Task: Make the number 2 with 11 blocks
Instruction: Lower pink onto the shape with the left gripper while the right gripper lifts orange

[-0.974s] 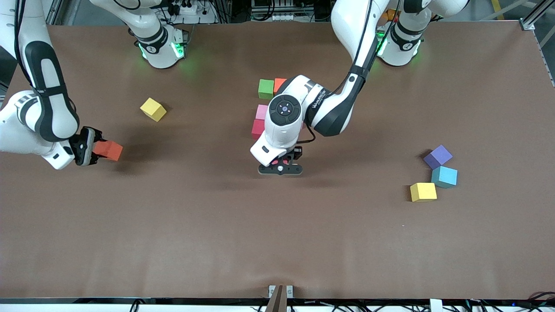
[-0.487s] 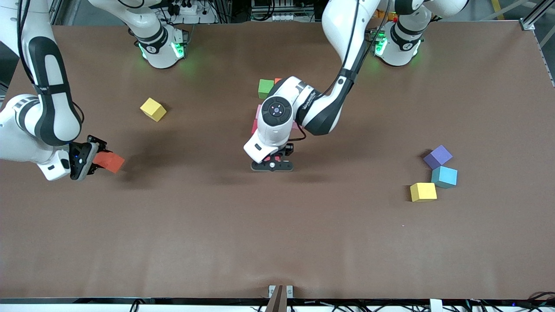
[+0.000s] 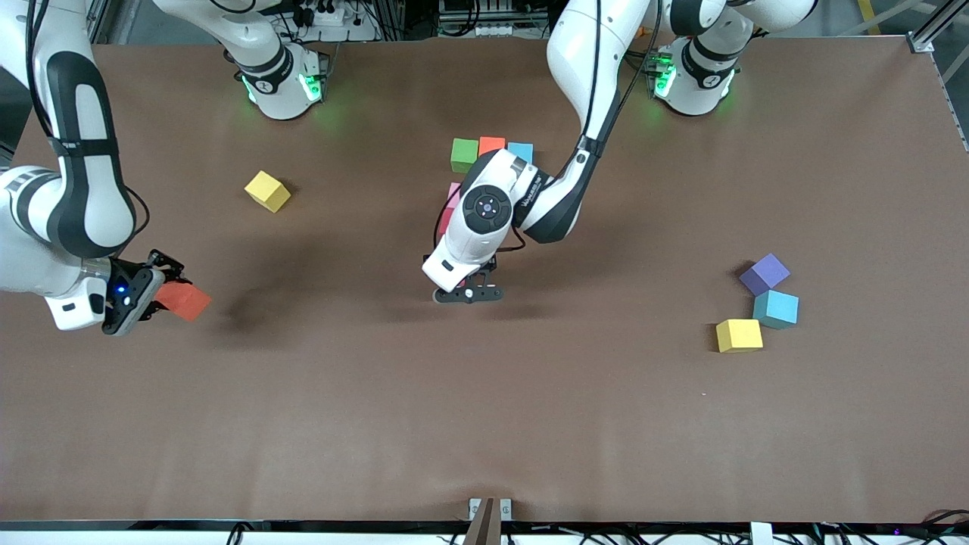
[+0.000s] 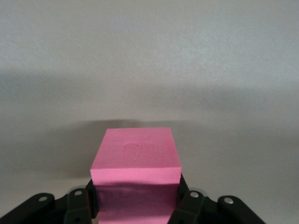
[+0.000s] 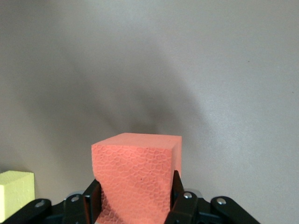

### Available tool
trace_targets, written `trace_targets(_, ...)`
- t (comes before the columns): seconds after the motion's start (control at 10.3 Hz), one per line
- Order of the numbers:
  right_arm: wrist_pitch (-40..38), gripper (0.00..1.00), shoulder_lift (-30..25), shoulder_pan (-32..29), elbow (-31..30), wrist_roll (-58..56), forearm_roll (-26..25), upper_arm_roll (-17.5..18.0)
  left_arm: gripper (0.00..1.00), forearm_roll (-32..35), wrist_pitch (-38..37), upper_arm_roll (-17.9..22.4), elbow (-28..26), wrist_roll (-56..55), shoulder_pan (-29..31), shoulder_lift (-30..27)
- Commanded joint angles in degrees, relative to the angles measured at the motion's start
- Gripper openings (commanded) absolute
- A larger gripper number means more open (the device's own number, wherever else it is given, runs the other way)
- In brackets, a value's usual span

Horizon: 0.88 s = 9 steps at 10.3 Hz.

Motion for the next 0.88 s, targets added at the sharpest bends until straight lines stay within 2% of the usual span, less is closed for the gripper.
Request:
trace_targets(0.0, -1.28, 0.03, -0.29, 1.65, 0.96, 5.8, 0.49, 0.08, 0.24, -3.16, -0.58, 1.72, 1.79, 0.94, -1.91, 1.37)
trace_targets(0.49, -1.28, 0.02, -0.55, 6.31, 1.83, 22.39, 0.58, -0.1, 0.24, -3.25, -4.01, 0.93, 1.61, 8.59, -2.01, 2.25)
trace_targets(0.78, -2.24, 0.02, -0.37, 9.29, 1.92, 29.35, 1.8, -0.27, 0.24, -3.25, -4.71, 0.84, 1.61, 9.56, -2.01, 2.43)
